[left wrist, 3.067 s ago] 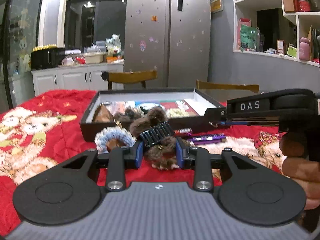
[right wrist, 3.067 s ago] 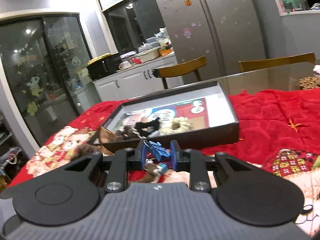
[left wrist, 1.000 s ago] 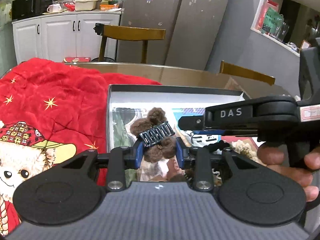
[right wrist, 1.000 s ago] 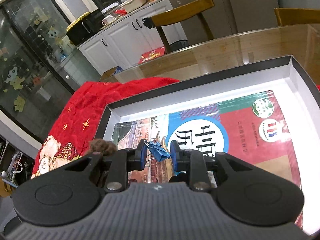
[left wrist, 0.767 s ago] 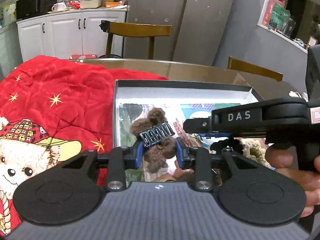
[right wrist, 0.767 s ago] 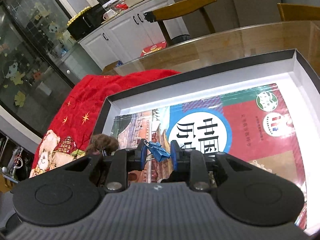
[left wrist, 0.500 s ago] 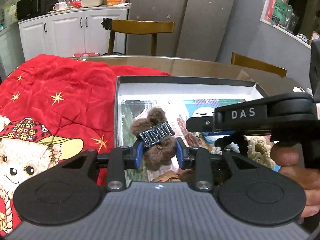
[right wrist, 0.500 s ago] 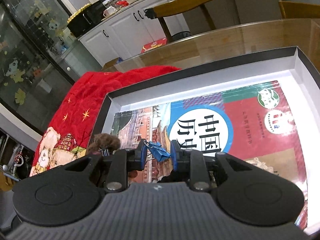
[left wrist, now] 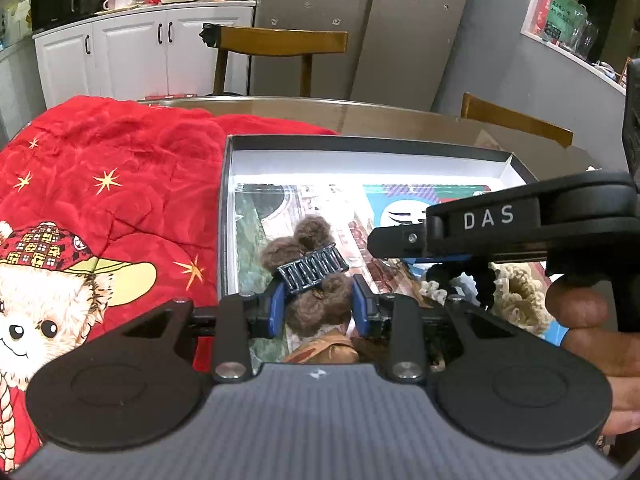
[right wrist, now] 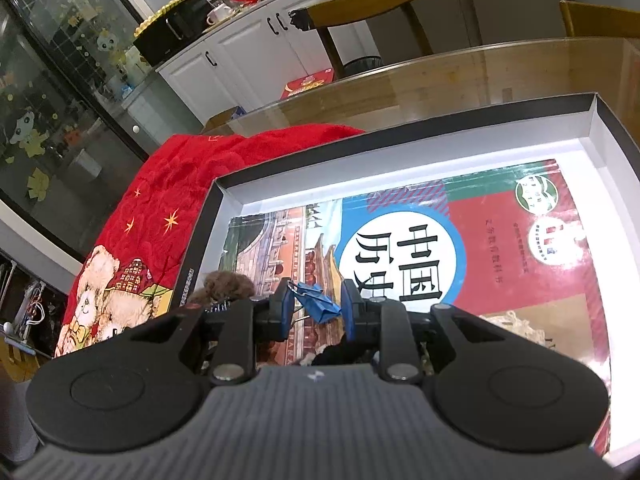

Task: Organize objects
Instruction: 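Lower both clips into the box and open both grippers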

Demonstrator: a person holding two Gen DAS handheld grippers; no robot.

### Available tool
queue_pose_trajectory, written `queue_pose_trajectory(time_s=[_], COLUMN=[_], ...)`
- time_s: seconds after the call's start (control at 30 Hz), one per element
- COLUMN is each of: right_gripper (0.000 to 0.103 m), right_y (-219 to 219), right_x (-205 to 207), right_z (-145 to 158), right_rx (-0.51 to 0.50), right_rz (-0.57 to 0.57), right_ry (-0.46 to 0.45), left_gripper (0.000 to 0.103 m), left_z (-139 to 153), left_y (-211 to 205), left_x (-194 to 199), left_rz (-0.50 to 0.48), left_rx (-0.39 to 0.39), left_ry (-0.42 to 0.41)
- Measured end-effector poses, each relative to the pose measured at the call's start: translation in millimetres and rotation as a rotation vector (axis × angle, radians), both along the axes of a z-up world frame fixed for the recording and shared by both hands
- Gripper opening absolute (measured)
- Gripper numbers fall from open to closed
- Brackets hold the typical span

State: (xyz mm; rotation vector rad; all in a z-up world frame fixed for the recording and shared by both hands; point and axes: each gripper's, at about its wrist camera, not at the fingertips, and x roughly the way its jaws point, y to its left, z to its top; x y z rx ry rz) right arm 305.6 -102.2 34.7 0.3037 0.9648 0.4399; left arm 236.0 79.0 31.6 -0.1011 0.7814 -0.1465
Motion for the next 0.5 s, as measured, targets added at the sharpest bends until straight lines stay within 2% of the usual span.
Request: queue_pose_trajectory(time_s=[0.4, 0.5], right_gripper=[0.029, 0.031], right_y=[0.3, -0.8], right_x=[0.7, 2.2], right_z=[0.2, -1.1], right_rx=[-0.007, 0.018], right_rz=[0.024, 0.031], right_ry=[0.007, 0.03], left_gripper=[0.039, 0.04], left_z=[-0.3, 0.5], left_y=[-0.9, -0.2], left_x=[-0.6, 0.1], left_rz=[-0.007, -0.01], left_rx=[0.009, 0.005], left_ry=[0.004, 0.011])
